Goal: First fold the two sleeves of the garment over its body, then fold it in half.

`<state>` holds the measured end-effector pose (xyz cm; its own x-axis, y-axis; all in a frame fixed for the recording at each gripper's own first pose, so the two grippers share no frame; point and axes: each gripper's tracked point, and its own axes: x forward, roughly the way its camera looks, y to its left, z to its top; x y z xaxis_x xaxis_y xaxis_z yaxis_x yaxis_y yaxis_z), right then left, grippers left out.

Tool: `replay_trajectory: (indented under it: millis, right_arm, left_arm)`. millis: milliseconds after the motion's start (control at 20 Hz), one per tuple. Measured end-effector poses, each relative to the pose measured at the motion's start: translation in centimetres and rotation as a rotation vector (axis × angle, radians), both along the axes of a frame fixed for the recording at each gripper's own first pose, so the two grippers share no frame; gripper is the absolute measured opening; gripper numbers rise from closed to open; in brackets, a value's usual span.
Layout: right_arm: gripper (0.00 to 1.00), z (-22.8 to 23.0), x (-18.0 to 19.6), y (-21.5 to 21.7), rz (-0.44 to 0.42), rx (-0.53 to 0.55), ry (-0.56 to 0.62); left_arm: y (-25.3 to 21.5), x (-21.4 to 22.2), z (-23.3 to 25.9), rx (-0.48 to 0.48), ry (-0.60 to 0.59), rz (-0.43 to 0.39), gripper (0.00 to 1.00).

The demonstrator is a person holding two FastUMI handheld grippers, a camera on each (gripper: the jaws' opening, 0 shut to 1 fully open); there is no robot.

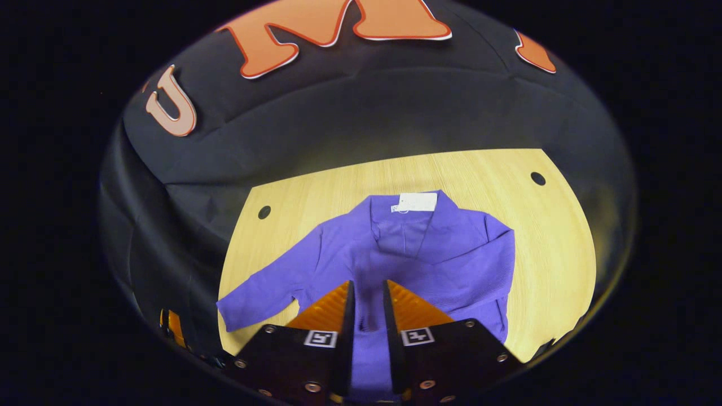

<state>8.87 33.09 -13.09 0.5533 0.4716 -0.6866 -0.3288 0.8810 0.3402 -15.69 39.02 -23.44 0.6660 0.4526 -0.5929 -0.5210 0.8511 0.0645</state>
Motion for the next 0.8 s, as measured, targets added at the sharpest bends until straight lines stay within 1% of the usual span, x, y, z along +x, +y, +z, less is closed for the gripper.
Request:
replay_trajectory:
  millis: [50,100,150,200,250,300,350,450,550,800]
  right_arm:
    - [0.41,0.4,0.2,-0.6,-0.003,-0.005,-0.031]
    - [0.48,0.8,0.3,-1.2,-0.006,-0.011,-0.066]
    - [0.6,1.4,0.4,-2.0,-0.013,-0.021,-0.1]
    - [0.64,1.8,0.4,-2.8,-0.018,-0.03,-0.132]
    - [0.73,2.3,0.5,-3.6,-0.022,-0.036,-0.164]
    - [0.67,3.0,0.3,-4.3,-0.026,-0.038,-0.194]
    - [0.82,3.5,0.2,-5.0,-0.034,-0.036,-0.22]
    - [0.87,4.3,-0.1,-6.3,-0.045,-0.02,-0.251]
    - [0.91,5.1,-0.5,-7.6,-0.058,-0.003,-0.28]
    - [0.95,7.2,-1.4,-11.3,-0.119,0.016,-0.4]
  left_arm:
    - [0.4,-0.1,-1.1,-0.028,0.033,0.012,0.98]
    - [0.5,0.1,-2.1,-0.054,0.065,0.021,0.98]
    - [0.3,-0.3,-2.9,-0.078,0.1,0.032,0.98]
    - [0.2,-0.2,-3.6,-0.104,0.124,0.034,0.98]
    - [0.1,-0.3,-4.2,-0.131,0.156,0.039,0.99]
    - [0.0,-0.5,-5.1,-0.161,0.194,0.044,0.98]
    - [0.0,-0.9,-5.9,-0.188,0.232,0.054,0.99]
    - [0.4,-1.5,-7.3,-0.222,0.278,0.074,0.99]
    - [0.5,-1.7,-8.4,-0.262,0.321,0.089,0.99]
    - [0.8,-1.9,-11.6,-0.361,0.432,0.119,0.99]
